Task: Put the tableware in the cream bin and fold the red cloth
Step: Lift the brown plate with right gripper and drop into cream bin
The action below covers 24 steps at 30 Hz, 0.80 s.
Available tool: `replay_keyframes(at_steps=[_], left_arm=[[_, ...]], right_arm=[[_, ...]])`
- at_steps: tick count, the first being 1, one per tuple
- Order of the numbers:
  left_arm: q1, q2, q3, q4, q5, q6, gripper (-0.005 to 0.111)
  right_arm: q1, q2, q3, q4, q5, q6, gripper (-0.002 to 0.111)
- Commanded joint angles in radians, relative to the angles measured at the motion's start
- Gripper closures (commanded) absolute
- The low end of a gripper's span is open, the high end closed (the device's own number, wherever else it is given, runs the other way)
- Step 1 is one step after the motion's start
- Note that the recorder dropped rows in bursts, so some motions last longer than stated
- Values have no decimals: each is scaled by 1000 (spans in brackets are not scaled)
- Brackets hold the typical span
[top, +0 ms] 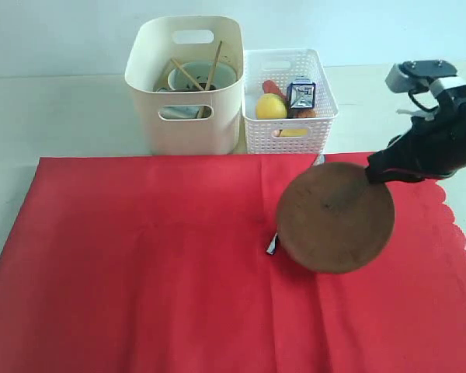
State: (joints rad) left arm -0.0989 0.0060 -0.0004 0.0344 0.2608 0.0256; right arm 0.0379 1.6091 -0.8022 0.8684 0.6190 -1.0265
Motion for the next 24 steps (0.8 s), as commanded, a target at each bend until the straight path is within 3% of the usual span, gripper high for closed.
replay_keyframes(at_steps=[1, 13, 24], left_arm=[[-4, -6, 0, 5, -4, -5, 104], [-4, -6, 0, 5, -4, -5, 104], [-4, -6, 0, 5, -4, -5, 104]], right_arm=[[-4, -49, -2, 143, 63, -138, 108], [-4, -43, -97, 412, 95, -276, 108], [8, 155, -370, 676, 183, -317, 108]])
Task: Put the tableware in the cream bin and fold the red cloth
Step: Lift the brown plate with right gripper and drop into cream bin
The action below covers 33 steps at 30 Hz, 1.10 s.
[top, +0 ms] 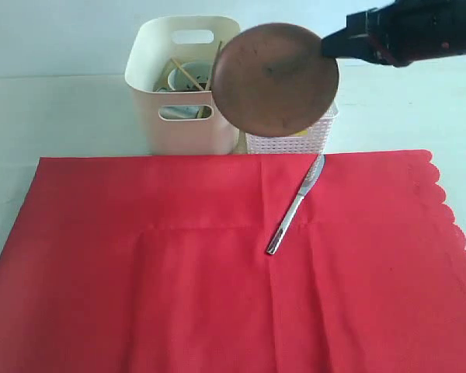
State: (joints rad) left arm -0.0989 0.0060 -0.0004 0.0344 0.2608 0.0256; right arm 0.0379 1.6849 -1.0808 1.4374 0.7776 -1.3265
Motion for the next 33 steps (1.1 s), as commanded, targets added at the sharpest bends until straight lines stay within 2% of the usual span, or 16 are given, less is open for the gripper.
replay_keyframes(at_steps=[1, 8, 12, 20, 22, 25, 30, 33], left_arm=[[-4, -6, 0, 5, -4, -5, 104], [-4, -6, 0, 5, -4, -5, 104], [-4, -6, 0, 5, -4, -5, 104], [-4, -6, 0, 5, -4, -5, 104], [-4, -6, 0, 5, -4, -5, 104], [-4, -6, 0, 5, -4, -5, 104], [-4, -6, 0, 5, -4, -5, 104], [-4, -6, 0, 5, -4, -5, 104]], right_arm=[[16, 109, -126, 111, 24, -17, 108], [128, 313, -407, 169, 6, -15, 108], [167, 417, -538, 178, -68, -13, 108], [185, 515, -616, 185, -139, 102, 107], [195, 515, -616, 179, -178, 102, 101], [228, 515, -616, 179, -233, 102, 87], [270, 515, -616, 173, -312, 98, 55], [264, 511, -616, 62, -276, 98, 42]])
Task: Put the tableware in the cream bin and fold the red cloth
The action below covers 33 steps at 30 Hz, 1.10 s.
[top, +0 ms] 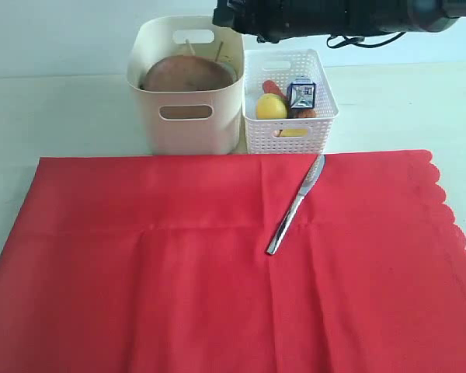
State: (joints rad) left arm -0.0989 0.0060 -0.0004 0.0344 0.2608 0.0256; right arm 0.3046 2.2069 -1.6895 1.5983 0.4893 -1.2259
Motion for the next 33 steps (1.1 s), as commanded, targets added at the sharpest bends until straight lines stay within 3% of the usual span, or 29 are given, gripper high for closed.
replay_keyframes(at_steps=[1, 5, 9, 13, 20, 24, 29, 33], left_arm=[[-4, -6, 0, 5, -4, -5, 104], [-4, -6, 0, 5, -4, -5, 104], [-4, -6, 0, 5, -4, -5, 104], [-4, -6, 0, 5, -4, -5, 104], [-4, -6, 0, 5, -4, -5, 104], [-4, -6, 0, 5, -4, -5, 104], [-4, -6, 0, 5, -4, -5, 104], [-4, -6, 0, 5, -4, -5, 104]], right_arm=[[-16, -18, -7, -175, 40, 6, 40], [-74, -56, -7, -423, 139, 217, 44], [-128, -119, -5, -663, 235, 421, 64], [-139, -217, 95, -783, 234, 472, 87], [-131, -426, 411, -740, 100, 373, 106], [-129, -523, 595, -654, 50, 290, 108], [-94, -517, 657, -527, 219, 75, 108], [-40, -474, 657, -364, 195, 20, 108]])
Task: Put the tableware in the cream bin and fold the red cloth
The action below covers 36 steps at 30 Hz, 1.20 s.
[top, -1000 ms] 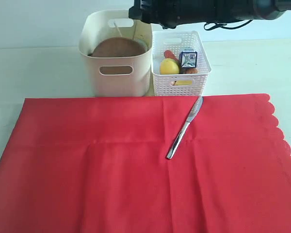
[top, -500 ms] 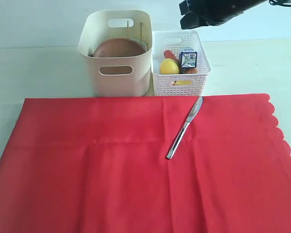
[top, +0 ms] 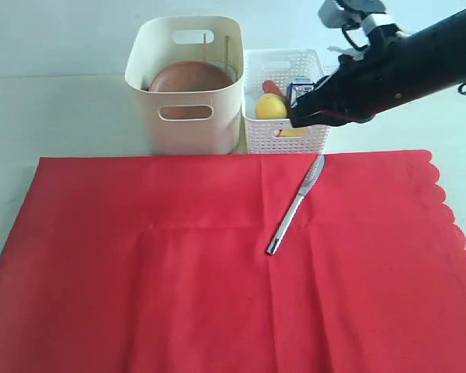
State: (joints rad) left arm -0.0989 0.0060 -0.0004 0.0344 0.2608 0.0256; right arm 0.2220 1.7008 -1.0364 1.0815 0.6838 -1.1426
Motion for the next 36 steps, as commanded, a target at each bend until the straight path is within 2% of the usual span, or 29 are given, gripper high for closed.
replay_keyframes(at_steps=[1, 3, 5, 8, 12, 14, 16, 18, 21, 25, 28, 31, 36], left_arm=[[-4, -6, 0, 5, -4, -5, 104], [-4, -6, 0, 5, -4, -5, 104], [-4, -6, 0, 5, -4, -5, 104], [-4, -6, 0, 5, -4, -5, 104], [-4, -6, 0, 5, -4, -5, 104], [-4, -6, 0, 5, -4, -5, 104], [-4, -6, 0, 5, -4, -5, 104], [-4, -6, 0, 5, -4, -5, 104], [-4, -6, 0, 5, -4, -5, 104], [-4, -6, 0, 5, -4, -5, 104], [-4, -6, 0, 5, -4, -5, 104], [-4, -6, 0, 5, -4, -5, 104], [-4, -6, 0, 5, -4, -5, 104]], right_arm=[[63, 38, 4, 151, -6, -62, 108], [113, 40, 4, 64, -52, 15, 108], [170, 34, 4, -87, -142, 188, 108], [257, 20, 4, -455, -254, 600, 108], [355, 8, 4, -1010, -252, 1166, 108], [386, 15, 4, -1230, -240, 1424, 108], [411, 27, 4, -1431, -221, 1695, 104], [430, 44, 4, -1574, -178, 1872, 96], [450, 74, 4, -1648, -120, 2032, 81], [453, 121, 4, -1606, -116, 2035, 63], [453, 150, 4, -1610, -118, 2040, 54], [453, 174, 4, -1634, -111, 2106, 49], [453, 227, 4, -1728, -133, 2237, 48]])
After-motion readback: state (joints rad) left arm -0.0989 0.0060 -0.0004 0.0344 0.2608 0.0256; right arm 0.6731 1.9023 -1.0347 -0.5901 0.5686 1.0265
